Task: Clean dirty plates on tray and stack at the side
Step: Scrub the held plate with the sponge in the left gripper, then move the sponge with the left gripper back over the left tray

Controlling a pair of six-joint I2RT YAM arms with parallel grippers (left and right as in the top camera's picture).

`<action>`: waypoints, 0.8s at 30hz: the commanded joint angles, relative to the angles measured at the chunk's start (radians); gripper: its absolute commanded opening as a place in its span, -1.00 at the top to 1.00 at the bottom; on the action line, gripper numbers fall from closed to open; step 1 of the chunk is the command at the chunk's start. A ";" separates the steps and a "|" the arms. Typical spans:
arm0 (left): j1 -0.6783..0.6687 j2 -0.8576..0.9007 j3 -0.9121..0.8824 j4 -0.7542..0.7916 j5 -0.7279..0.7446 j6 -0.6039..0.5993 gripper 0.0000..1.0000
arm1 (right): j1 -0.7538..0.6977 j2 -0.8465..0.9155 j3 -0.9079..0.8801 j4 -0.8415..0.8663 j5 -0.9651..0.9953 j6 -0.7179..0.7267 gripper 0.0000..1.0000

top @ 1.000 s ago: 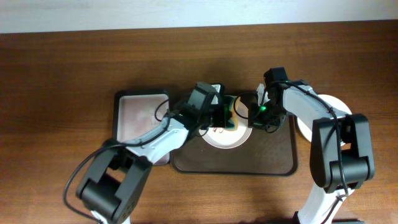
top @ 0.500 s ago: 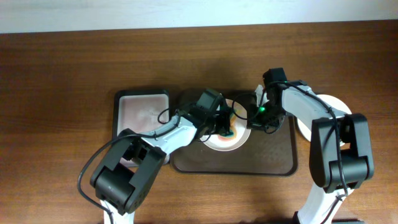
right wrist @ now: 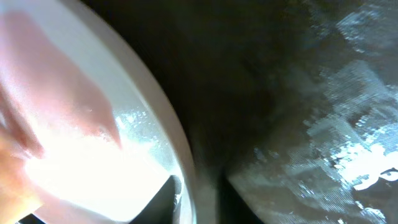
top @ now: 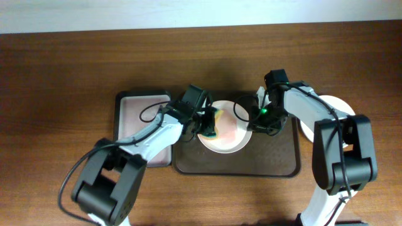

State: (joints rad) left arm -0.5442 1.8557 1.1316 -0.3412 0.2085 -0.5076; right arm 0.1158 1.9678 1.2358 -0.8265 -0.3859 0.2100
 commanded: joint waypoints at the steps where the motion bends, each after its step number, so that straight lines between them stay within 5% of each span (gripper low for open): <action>1: 0.015 -0.174 0.001 0.001 -0.039 0.054 1.00 | -0.004 0.020 -0.014 0.011 0.064 0.008 0.35; 10: 0.154 -0.229 0.001 -0.319 -0.251 0.053 1.00 | -0.004 0.020 -0.014 0.012 0.063 0.008 0.91; 24: 0.372 -0.184 -0.159 -0.283 -0.273 0.177 1.00 | -0.004 -0.119 0.051 -0.089 0.188 -0.019 0.92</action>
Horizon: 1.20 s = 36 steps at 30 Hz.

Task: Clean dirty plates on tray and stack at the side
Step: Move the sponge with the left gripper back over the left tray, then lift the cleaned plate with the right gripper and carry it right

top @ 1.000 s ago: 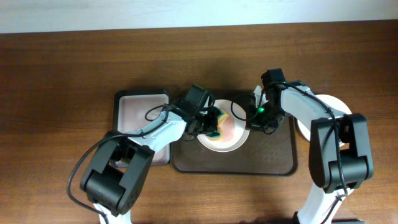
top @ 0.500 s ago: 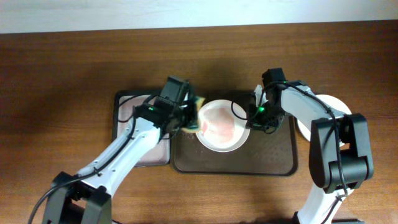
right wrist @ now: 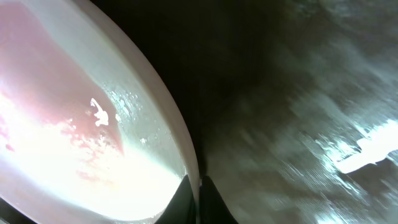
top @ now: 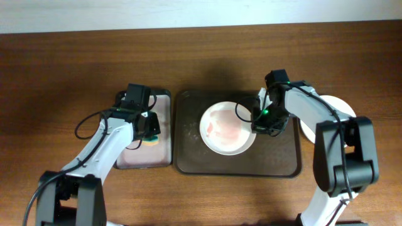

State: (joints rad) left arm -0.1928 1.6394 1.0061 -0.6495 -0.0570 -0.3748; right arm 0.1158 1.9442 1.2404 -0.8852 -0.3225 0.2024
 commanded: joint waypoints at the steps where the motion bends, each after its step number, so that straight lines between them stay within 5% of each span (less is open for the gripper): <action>1: 0.024 0.044 -0.041 0.041 -0.007 0.044 1.00 | -0.004 -0.129 0.056 -0.055 0.170 -0.011 0.92; 11: 0.024 0.101 -0.042 0.138 0.029 0.097 1.00 | 0.070 -0.440 0.060 -0.110 0.494 -0.010 0.92; 24: 0.024 0.101 -0.042 0.148 0.050 0.161 1.00 | 0.504 -0.459 0.060 -0.111 1.191 0.043 0.92; 30: 0.024 0.101 -0.042 0.149 0.050 0.238 1.00 | 0.605 -0.459 0.060 -0.068 1.302 0.044 0.92; 31: 0.024 0.101 -0.042 0.148 0.050 0.238 0.98 | 0.604 -0.459 0.060 -0.068 1.303 0.051 0.92; 34: 0.024 0.101 -0.042 0.148 0.045 0.238 0.49 | 0.604 -0.459 0.060 -0.068 1.299 0.069 0.92; 36: 0.024 0.093 -0.041 0.144 0.037 0.238 0.46 | 0.604 -0.459 0.060 -0.068 1.300 0.069 0.92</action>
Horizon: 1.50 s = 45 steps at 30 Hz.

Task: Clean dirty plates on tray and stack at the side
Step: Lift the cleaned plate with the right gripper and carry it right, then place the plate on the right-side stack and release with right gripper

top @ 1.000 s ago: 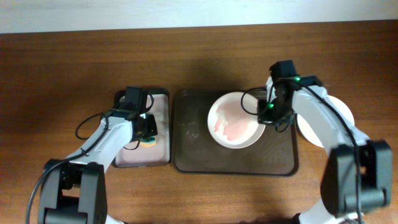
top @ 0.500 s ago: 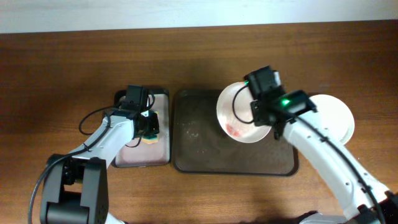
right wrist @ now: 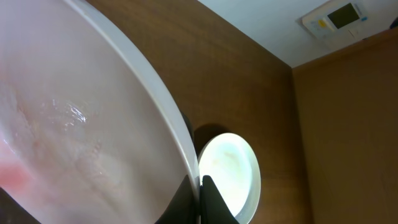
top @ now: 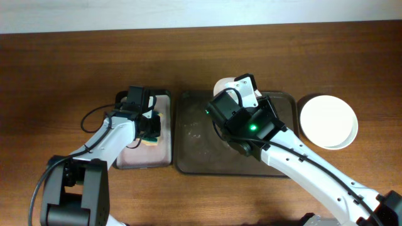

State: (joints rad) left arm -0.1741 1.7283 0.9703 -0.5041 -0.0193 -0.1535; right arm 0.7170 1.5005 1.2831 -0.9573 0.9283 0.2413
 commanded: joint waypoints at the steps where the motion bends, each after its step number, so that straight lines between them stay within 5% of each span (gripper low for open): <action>1: 0.005 -0.002 -0.004 -0.002 0.000 0.016 0.45 | 0.002 -0.015 0.017 0.004 0.049 0.030 0.92; 5: 0.005 -0.081 0.005 -0.004 -0.004 0.013 0.29 | 0.000 -0.015 0.017 0.016 0.093 0.029 0.92; 8: 0.005 -0.162 0.007 -0.005 -0.003 0.013 -0.36 | 0.000 -0.015 0.017 0.038 0.154 0.029 0.92; 9: 0.005 -0.172 0.007 -0.006 -0.003 0.013 -0.43 | 0.000 -0.015 0.017 0.041 0.154 0.029 0.92; 25: 0.005 -0.182 0.006 -0.054 -0.003 0.013 -0.64 | -0.109 -0.014 0.017 0.125 0.024 0.031 0.92; 37: 0.005 -0.182 0.006 -0.058 -0.003 0.013 -0.75 | -0.918 0.109 0.015 -0.002 -0.887 0.190 0.92; 45: 0.005 -0.182 0.006 -0.057 -0.003 0.013 -0.77 | -1.293 0.151 0.000 -0.024 -1.015 0.190 0.91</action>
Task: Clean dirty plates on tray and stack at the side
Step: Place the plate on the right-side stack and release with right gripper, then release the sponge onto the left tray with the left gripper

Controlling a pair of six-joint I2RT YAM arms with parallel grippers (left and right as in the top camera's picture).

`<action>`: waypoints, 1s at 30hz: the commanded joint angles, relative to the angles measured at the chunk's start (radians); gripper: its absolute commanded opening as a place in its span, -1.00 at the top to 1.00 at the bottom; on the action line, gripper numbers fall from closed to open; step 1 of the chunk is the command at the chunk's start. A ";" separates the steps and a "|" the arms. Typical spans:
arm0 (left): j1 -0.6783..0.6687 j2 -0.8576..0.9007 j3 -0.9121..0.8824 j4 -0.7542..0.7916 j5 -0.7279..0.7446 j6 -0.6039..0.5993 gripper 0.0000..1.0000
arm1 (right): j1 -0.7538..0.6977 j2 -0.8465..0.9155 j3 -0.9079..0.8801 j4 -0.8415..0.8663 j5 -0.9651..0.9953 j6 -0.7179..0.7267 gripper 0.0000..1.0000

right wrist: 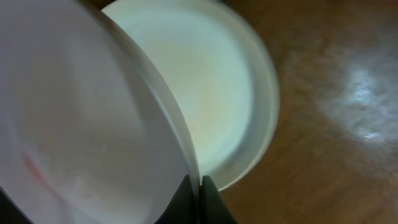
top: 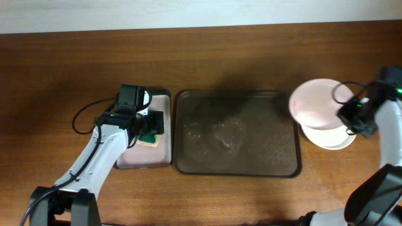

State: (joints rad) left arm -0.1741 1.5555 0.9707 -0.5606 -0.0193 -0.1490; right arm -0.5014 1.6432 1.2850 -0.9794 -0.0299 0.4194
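Observation:
My right gripper [top: 347, 119] is shut on the rim of a white plate [top: 314, 100] with a faint pink smear, holding it tilted over the stack of white plates [top: 336, 137] on the table to the right of the tray. In the right wrist view the fingertips of this gripper [right wrist: 199, 186] pinch the held plate's [right wrist: 81, 124] edge, with the stacked plate [right wrist: 211, 93] behind it. The dark brown tray [top: 237, 133] carries only wet smears. My left gripper [top: 149, 129] is shut on a yellow-green sponge [top: 149, 137] over the small pink tray [top: 143, 154].
The small pink tray lies close against the left side of the dark tray. Brown wooden table surrounds both trays, and a pale wall edge runs along the back. A cable loops off my left arm [top: 81, 119].
My right gripper has carried the plate from high above the back of the dark tray to over the plate stack at the right. The left gripper and sponge have barely moved.
First my left gripper held the sponge on the plate on the dark tray while the right gripped its rim. Then the sponge was over the pink tray. Then the plate was raised off the tray, and now it is over the stack.

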 commanded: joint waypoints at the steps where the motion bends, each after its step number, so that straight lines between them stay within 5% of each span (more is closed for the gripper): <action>1: 0.005 -0.009 0.005 -0.001 -0.003 0.008 -0.78 | -0.093 0.011 -0.004 -0.001 -0.056 0.012 0.90; 6: 0.005 -0.009 0.005 -0.001 -0.003 0.008 -0.77 | -0.125 0.035 -0.004 -0.001 -0.065 0.011 0.23; 9: 0.005 -0.009 0.005 -0.001 0.000 -0.013 -0.79 | -0.092 0.052 -0.004 0.007 -0.192 -0.054 0.05; 12: 0.024 -0.010 0.008 0.003 0.027 -0.080 -0.84 | -0.007 0.054 -0.004 0.023 -0.383 -0.212 -0.23; 16: 0.098 -0.010 0.046 -0.031 0.150 -0.083 -0.94 | 0.190 0.054 -0.004 0.018 -0.357 -0.319 -0.64; 24: 0.147 -0.013 0.239 -0.402 0.166 -0.082 -0.99 | 0.466 0.042 0.053 -0.151 -0.145 -0.363 -0.99; 30: 0.143 -0.057 0.233 -0.573 0.166 -0.081 -0.99 | 0.497 -0.134 0.040 -0.218 -0.144 -0.364 -0.97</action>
State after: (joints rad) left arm -0.0315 1.5509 1.1942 -1.0981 0.1318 -0.2279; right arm -0.0101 1.6310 1.3113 -1.1889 -0.1997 0.0681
